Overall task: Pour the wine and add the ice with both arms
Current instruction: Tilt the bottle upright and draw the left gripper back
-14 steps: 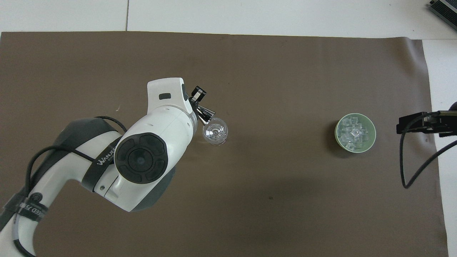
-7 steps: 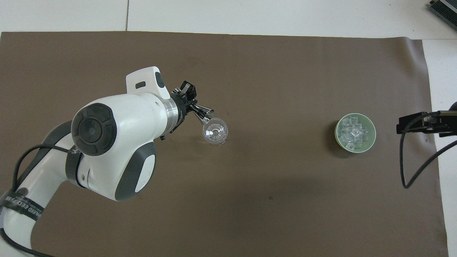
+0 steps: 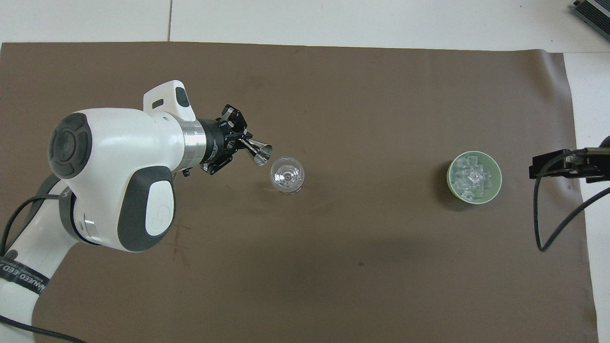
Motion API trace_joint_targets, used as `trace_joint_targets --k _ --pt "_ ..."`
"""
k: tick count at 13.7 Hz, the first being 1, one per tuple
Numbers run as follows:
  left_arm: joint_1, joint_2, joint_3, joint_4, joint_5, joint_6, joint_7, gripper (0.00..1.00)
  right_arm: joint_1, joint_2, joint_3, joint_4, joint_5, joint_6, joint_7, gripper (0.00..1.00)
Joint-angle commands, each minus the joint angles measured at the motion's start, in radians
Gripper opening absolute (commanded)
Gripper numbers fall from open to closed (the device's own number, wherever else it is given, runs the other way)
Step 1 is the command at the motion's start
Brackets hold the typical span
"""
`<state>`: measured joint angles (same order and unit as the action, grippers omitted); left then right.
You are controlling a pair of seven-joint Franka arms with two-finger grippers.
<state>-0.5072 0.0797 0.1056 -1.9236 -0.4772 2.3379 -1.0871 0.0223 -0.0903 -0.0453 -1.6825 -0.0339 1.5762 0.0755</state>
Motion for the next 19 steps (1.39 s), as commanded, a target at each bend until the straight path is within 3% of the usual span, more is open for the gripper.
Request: trace_joint_targets --k 1,5,9,13,19 --pt "0.058 -0.017 -0.009 0.001 -0.073 -0.057 0.064 0.00 -0.004 -0.023 0.008 -0.023 0.000 -0.004 -0.033 1.00" --pt "0.139 -0.020 -0.006 0.000 -0.170 -0.115 0.102 0.00 -0.004 -0.028 0.008 -0.046 0.012 0.025 -0.098 1.00" --pt "0.239 -0.018 -0.006 0.011 -0.294 -0.195 0.111 0.00 -0.004 -0.069 0.008 -0.193 0.060 0.165 -0.121 1.00" --pt "0.317 -0.009 -0.006 0.014 -0.368 -0.273 0.130 0.00 -0.016 -0.098 0.007 -0.319 0.060 0.320 -0.308 1.00" --pt "0.404 0.002 -0.004 0.015 -0.422 -0.339 0.130 0.00 -0.015 -0.031 0.007 -0.391 0.060 0.441 -0.430 1.00"
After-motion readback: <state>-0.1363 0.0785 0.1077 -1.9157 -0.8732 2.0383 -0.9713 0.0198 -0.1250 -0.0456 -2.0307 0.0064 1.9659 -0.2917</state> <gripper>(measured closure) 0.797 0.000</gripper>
